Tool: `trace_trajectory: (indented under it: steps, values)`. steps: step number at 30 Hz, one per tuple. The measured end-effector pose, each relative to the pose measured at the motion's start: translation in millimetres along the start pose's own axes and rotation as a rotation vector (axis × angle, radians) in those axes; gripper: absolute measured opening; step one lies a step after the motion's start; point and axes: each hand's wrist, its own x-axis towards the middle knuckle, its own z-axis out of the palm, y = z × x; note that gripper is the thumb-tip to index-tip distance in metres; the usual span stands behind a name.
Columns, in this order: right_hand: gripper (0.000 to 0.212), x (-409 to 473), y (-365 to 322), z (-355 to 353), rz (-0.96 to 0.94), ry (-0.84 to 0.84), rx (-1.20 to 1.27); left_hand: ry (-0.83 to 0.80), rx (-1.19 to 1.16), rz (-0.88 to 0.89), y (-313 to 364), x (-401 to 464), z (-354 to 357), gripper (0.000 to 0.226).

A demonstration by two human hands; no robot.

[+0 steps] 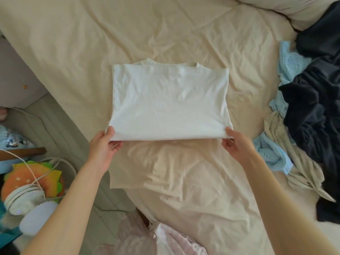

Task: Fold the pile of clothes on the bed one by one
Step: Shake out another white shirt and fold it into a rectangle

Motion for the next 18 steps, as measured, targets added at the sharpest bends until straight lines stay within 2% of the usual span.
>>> trace_trajectory:
  steps: [4,6,7,8,10,11,12,13,15,16,17,18]
  values:
    - [0.016,-16,25,-22,0.01,0.118,-0.11,0.04,0.096,-0.016,-14,-19,-17,0.014]
    - [0.007,-20,38,-22,-0.033,0.159,-0.223,0.048,0.118,-0.043,-25,-24,-19,0.013]
    - [0.005,-23,43,-20,-0.101,0.206,-0.325,0.05,0.125,-0.037,-28,-25,-18,0.013]
    - [0.015,-24,49,-17,-0.213,0.286,-0.475,0.053,0.131,-0.017,-30,-25,-16,0.013]
    - [0.027,-32,59,-7,-0.593,0.408,-0.798,0.056,0.129,0.044,-31,-28,-9,0.016]
    - [0.031,-38,65,-2,-0.796,0.356,-0.925,0.065,0.124,0.075,-32,-31,-4,0.018]
    - [0.034,-43,73,4,-0.95,0.236,-1.053,0.079,0.123,0.107,-31,-36,0,0.019]
    - [0.039,-45,81,8,-1.028,0.077,-1.177,0.093,0.13,0.144,-30,-42,5,0.018]
    - [0.045,-46,95,18,-0.959,-0.196,-1.372,0.104,0.189,0.251,-28,-54,16,0.011]
    - [0.045,-45,98,21,-0.876,-0.266,-1.395,0.099,0.26,0.336,-27,-60,23,0.009]
    - [0.043,-44,95,24,-0.776,-0.303,-1.338,0.088,0.349,0.447,-26,-67,31,0.01]
    - [0.041,-46,90,26,-0.671,-0.317,-1.171,0.07,0.437,0.57,-24,-74,42,0.011]
